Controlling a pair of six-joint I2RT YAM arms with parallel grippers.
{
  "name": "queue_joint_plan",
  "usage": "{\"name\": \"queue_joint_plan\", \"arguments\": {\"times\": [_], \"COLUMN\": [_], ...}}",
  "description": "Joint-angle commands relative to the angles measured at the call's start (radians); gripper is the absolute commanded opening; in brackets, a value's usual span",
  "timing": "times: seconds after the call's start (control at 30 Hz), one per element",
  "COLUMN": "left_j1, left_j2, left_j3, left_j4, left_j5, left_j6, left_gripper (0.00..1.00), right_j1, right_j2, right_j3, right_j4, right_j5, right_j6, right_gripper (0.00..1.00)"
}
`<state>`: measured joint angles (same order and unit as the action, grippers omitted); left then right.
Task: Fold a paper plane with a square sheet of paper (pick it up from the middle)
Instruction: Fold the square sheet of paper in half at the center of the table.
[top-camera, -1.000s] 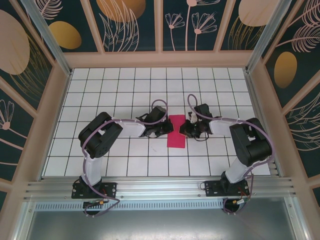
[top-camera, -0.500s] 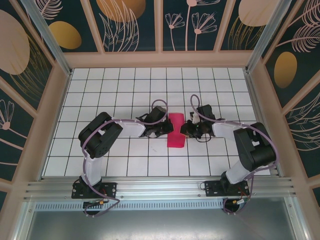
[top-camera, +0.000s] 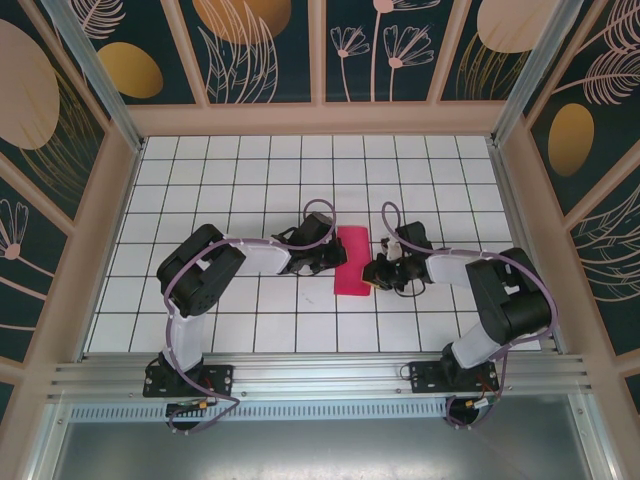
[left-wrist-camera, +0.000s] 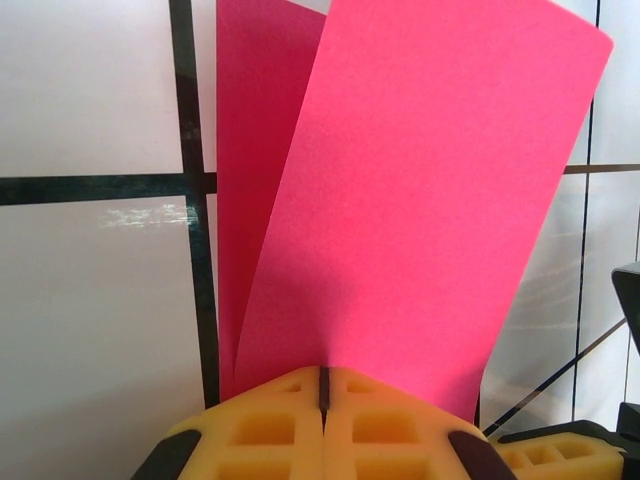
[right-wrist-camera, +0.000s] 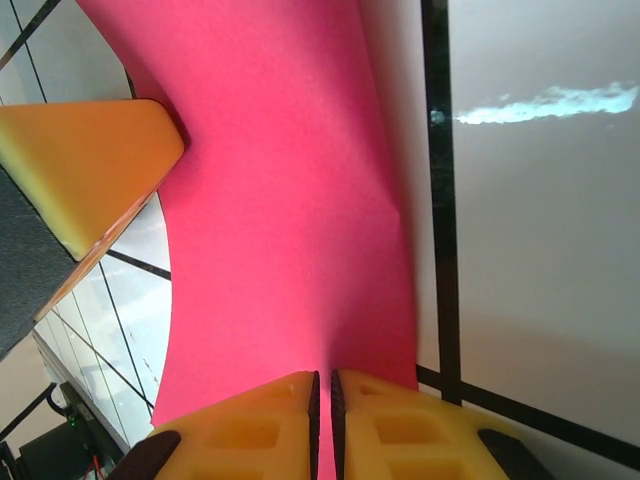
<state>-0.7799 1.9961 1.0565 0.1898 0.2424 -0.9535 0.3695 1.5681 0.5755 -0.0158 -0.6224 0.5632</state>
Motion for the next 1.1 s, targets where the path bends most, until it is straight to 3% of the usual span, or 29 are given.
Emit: {"name": "queue_joint_plan", "arguments": {"times": [0.0, 0.23, 0.53, 0.87, 1.07], "left_j1": [0.004, 0.002, 0.002, 0.002, 0.003], "left_j2": [0.053, 0.051, 0.050, 0.050, 0.052], "left_j3": [-0.050, -0.049, -0.048, -0.049, -0.044], "left_j4": [-0.130, -0.128, -0.130, -0.131, -0.133], "left_j5": [-0.059, -0.057, -0.057, -0.056, -0.052], "left_j6": [0.024, 0.025, 0.025, 0.032, 0.031], "left_gripper": [0.08, 0.08, 0.08, 0.08, 0.08], "right_j1": [0.012, 0.045, 0.059, 0.059, 0.060], "right_j2": [-0.021, -0.088, -0.025, -0.175, -0.137], "right_j3": [0.014, -0.003, -0.081, -0.088, -0.150], "right_j4": [-0.061, -0.010, 0.021, -0.002, 0.061], "right_j5": [0.048, -0.036, 0.033, -0.029, -0.048], "right_j6": [-0.016, 0.021, 0.040, 0.056, 0.074], "right_gripper": [0.15, 0.16, 0.15, 0.16, 0.16]}}
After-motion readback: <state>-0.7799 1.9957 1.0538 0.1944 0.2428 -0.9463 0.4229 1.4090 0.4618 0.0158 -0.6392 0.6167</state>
